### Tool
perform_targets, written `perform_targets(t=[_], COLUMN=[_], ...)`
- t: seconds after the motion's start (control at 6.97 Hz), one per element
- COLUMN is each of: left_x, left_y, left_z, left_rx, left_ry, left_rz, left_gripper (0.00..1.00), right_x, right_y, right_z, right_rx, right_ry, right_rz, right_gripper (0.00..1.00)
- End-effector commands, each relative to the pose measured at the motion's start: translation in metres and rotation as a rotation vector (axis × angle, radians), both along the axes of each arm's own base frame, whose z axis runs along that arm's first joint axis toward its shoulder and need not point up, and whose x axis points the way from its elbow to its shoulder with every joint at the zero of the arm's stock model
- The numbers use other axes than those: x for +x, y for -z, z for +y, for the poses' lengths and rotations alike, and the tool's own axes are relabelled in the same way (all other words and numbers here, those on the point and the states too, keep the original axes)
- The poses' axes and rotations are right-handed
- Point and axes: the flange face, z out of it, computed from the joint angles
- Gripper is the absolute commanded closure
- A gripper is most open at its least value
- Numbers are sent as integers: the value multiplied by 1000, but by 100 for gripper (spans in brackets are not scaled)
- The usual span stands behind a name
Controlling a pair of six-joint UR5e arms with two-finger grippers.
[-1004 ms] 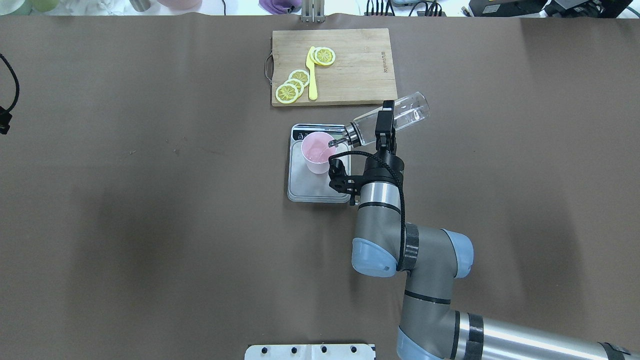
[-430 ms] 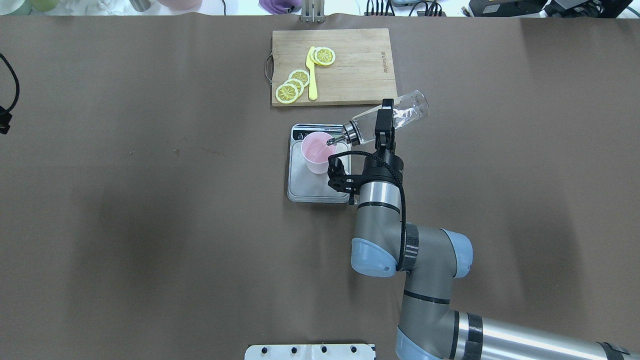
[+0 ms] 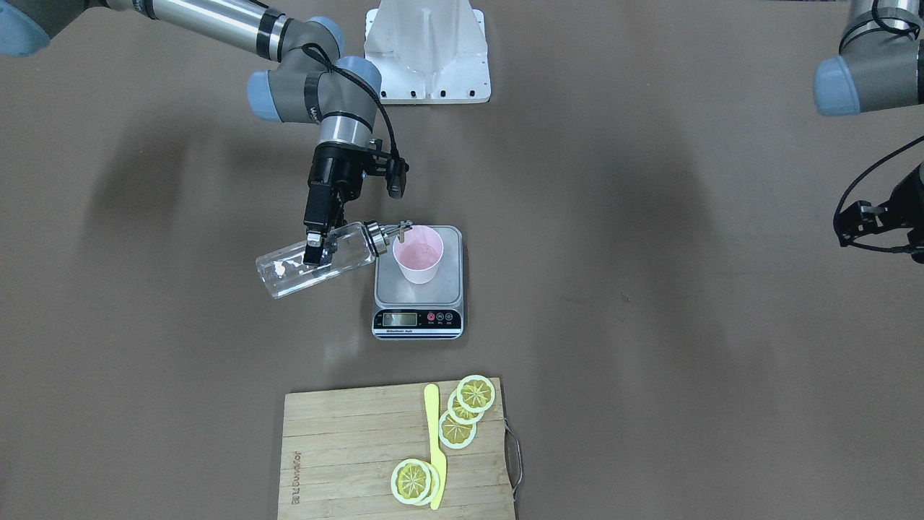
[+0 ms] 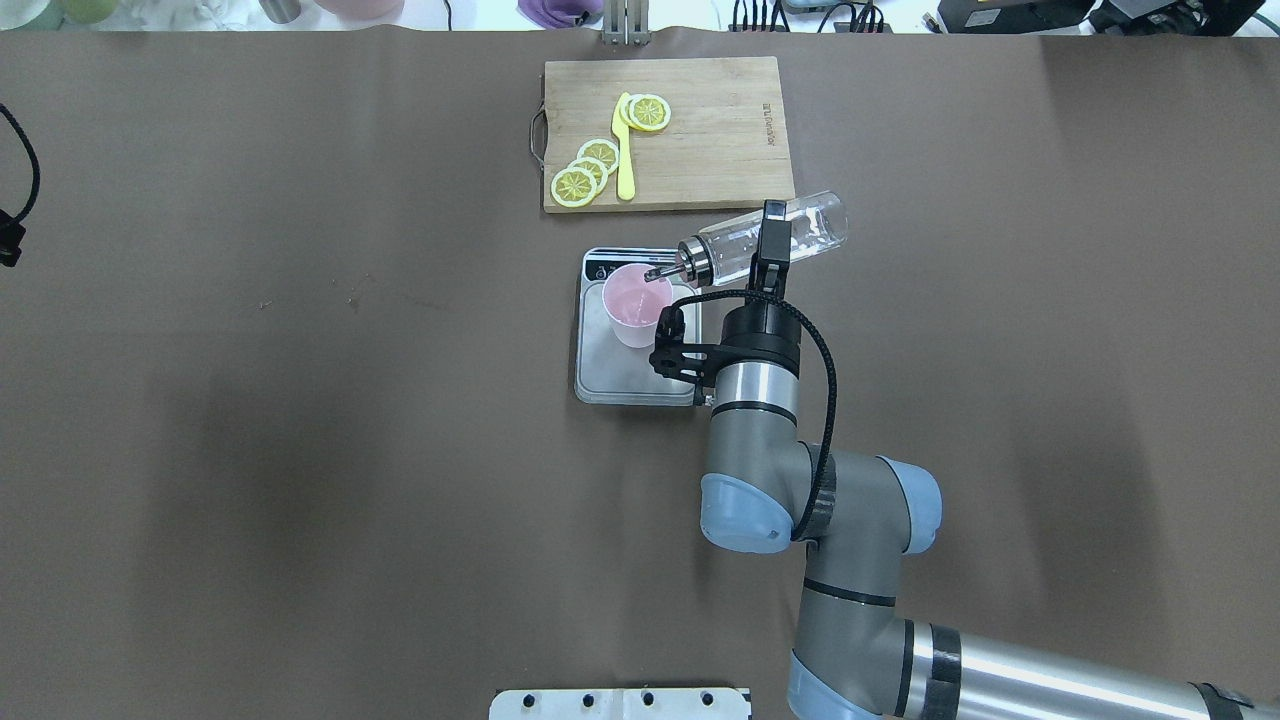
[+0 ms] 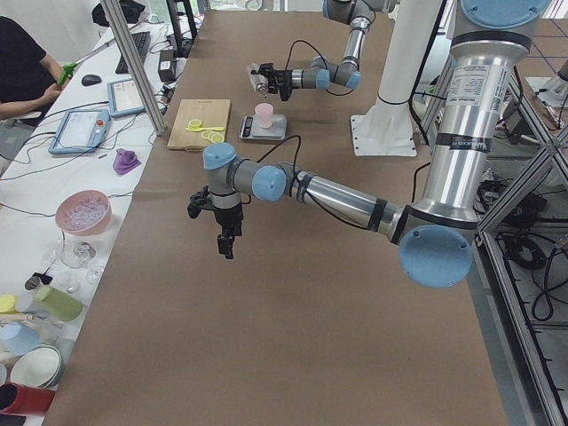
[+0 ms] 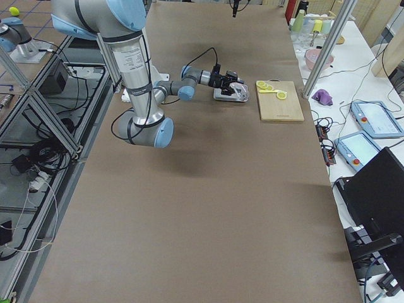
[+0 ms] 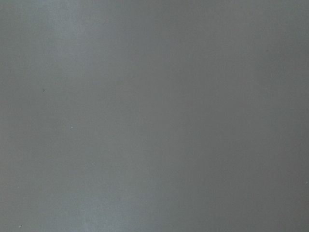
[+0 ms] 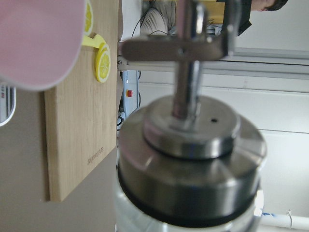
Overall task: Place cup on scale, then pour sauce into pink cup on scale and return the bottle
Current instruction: 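Tilt the glass bottle with the right gripper to pour into the pink cup, then tilt the bottle upright and carry it back with the right gripper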
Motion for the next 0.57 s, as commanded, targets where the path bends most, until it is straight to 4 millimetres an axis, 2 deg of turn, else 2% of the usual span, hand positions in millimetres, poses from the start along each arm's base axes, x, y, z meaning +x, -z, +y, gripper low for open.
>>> perform_targets(t=[0.0,0.14,0.43], left_x=[1,-1,-9], left_y=[5,6,10], left_z=[-1,-2,-4], left_rx=[6,9,11], left_ry=[1,4,18], left_rz=[3,4,12], left_gripper=[1,1,1], right_x=[-1,4,26], right_y=[-1,8,6], right_z=[-1,-3,-16], right_rx=[-21,-23,-4], right_ry=[12,44,68], right_rz=[-84,-179,-330], right_gripper=[89,89,89])
